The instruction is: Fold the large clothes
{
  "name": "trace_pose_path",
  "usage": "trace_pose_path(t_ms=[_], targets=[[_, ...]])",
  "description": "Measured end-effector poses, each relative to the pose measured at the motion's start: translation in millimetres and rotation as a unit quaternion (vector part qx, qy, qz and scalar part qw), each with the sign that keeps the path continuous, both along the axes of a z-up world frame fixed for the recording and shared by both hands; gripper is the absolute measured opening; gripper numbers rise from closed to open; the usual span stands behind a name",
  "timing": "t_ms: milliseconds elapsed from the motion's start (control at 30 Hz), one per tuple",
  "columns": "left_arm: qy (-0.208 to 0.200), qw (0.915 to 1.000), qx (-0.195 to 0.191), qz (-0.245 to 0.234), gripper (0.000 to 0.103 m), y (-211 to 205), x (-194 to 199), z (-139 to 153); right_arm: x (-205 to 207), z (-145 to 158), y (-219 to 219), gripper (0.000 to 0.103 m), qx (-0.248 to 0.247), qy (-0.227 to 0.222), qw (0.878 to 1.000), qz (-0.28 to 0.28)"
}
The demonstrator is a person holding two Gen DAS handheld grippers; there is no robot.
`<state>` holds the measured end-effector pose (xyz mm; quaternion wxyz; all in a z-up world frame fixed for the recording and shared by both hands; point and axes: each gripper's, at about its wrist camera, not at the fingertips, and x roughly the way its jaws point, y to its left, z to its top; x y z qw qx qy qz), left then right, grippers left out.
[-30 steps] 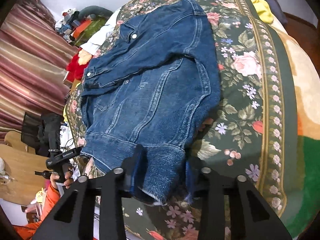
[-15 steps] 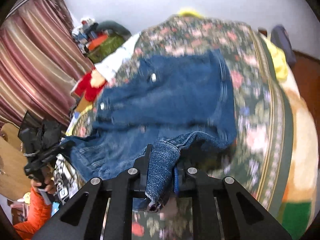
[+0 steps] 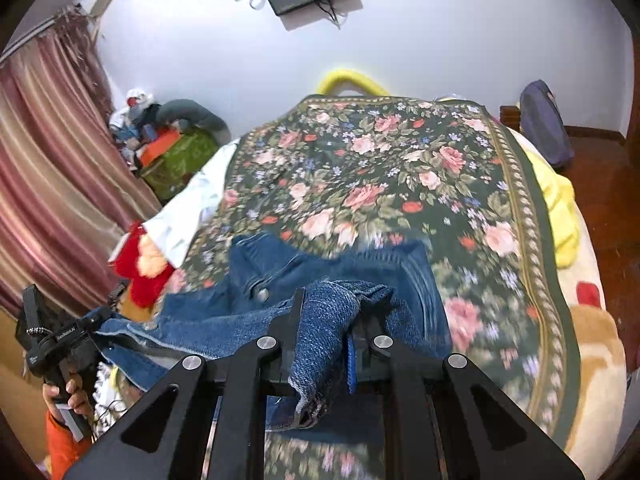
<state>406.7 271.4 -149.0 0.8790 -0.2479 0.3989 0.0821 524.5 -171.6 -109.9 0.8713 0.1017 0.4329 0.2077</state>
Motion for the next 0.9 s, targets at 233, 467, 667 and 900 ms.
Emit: trace_pose_path(t_ms=[233,467,667,900], targets=[[0.067,0.9975,-0.001,0.021,0.018,20.1,65.0,-67.2,74.3,-51.4,31.8,0.013,-0.033,0.029,0.999,-0.005],[0.100,0.9926,0.069,-0.002,0.023,10.8,81.8,-106.8,100.9,-100.2,23.5,0.015,-0.013,0.068,0.998,0.012],[0.116,0.9882,0.097,-0.028,0.024,5.3,83.4,-107.3,85.8,-78.7,11.3,0.017,-0.022,0.063,0.996,0.059],[0.140,0.9769,0.155,-0.044,0.036,-11.7,80.7,-90.5,55.4,-33.8,-20.9,0.017,-0.157,-0.010,0.987,-0.037]])
